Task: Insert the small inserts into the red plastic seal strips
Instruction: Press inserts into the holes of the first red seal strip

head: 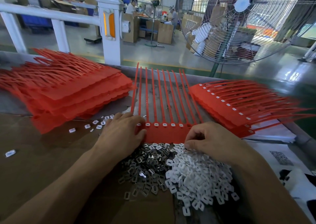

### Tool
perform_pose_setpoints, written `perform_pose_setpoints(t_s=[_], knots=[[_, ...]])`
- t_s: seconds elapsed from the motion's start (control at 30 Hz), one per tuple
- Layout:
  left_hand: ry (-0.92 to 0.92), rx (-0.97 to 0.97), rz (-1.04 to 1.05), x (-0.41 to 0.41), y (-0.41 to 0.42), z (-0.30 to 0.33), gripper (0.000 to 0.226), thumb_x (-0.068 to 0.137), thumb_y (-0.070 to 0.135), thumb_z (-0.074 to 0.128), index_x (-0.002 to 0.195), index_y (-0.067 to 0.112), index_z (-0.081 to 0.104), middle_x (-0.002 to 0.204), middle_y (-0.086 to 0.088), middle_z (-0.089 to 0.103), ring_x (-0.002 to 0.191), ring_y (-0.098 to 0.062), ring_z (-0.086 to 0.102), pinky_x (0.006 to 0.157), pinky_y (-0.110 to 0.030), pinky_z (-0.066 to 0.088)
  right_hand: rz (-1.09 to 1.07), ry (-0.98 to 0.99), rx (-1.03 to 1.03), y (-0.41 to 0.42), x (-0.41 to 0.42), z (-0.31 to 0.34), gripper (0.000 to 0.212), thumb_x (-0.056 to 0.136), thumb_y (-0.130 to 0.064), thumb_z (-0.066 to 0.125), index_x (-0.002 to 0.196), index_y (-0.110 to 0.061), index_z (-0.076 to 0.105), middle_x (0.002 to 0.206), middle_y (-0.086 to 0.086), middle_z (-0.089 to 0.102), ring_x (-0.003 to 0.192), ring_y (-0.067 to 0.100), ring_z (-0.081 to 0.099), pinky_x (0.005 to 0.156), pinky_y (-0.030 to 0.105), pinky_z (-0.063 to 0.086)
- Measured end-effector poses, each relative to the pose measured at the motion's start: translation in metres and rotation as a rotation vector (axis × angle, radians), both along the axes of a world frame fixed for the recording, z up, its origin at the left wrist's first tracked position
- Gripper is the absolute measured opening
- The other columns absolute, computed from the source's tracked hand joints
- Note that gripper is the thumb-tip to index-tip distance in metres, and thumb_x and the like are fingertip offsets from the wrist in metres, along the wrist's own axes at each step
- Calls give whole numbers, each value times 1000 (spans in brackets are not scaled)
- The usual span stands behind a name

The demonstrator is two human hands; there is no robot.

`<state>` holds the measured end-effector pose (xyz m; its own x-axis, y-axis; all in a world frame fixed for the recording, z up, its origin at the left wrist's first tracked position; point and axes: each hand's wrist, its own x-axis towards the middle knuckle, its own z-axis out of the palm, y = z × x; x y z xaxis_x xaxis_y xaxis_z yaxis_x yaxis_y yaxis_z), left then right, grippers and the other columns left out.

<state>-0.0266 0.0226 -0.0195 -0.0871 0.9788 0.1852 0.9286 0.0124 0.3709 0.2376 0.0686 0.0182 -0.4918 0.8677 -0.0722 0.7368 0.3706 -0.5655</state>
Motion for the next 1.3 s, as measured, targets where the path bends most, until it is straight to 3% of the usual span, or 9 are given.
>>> perform_pose_setpoints(t_s=[0.07,0.2,0.33,0.47,0.83,1.0,1.17,1.3], knots=[[-1,2,-2,0,0,-1,39,97,50,54,134,40,56,134,11,56,127,-19,43,109,-43,36,-34,83,27,0,0,-1,11,91,-33,78,81,-30,75,75,-9,74,62,4,65,61,25,51],[0,5,-2,0,0,-1,39,97,50,54,134,40,56,133,11,56,127,-19,43,109,-43,36,-101,387,-67,2,-2,-1,10,95,-27,73,85,-27,75,82,-2,78,64,8,64,65,30,54],[0,4,0,0,0,-1,40,97,50,53,135,40,55,135,11,55,129,-19,43,110,-43,35,-138,488,-42,2,-6,-7,11,92,-23,77,87,-32,76,79,-4,75,66,10,64,67,32,55],[-3,5,-3,-1,0,-2,39,97,50,54,135,39,56,134,10,56,128,-19,43,110,-43,36,-166,503,30,3,-9,-12,19,90,-18,79,91,-36,77,85,-7,75,72,7,68,77,35,60],[-4,19,2,0,0,-3,39,97,49,55,135,39,56,132,10,56,128,-19,44,110,-44,35,-228,471,144,3,-14,-16,19,90,-14,78,99,-31,77,90,-22,72,76,-2,67,74,17,50],[-6,20,4,0,0,-4,40,97,50,54,135,39,56,134,11,55,129,-18,43,112,-44,34,-298,411,233,12,-10,-23,16,90,-12,78,100,-26,77,90,-13,73,85,-5,66,74,9,47],[1,22,4,0,1,-5,39,96,50,55,134,40,56,133,11,56,129,-19,44,110,-43,35,-391,309,301,28,-3,-34,12,90,-10,77,100,-18,77,87,-16,70,86,-1,65,85,27,53],[1,24,2,0,1,-5,38,96,49,56,132,40,57,131,11,57,127,-19,44,109,-43,36,-373,271,317,36,-5,-41,15,89,-11,78,93,-26,76,82,-22,68,81,-11,63,74,9,44]])
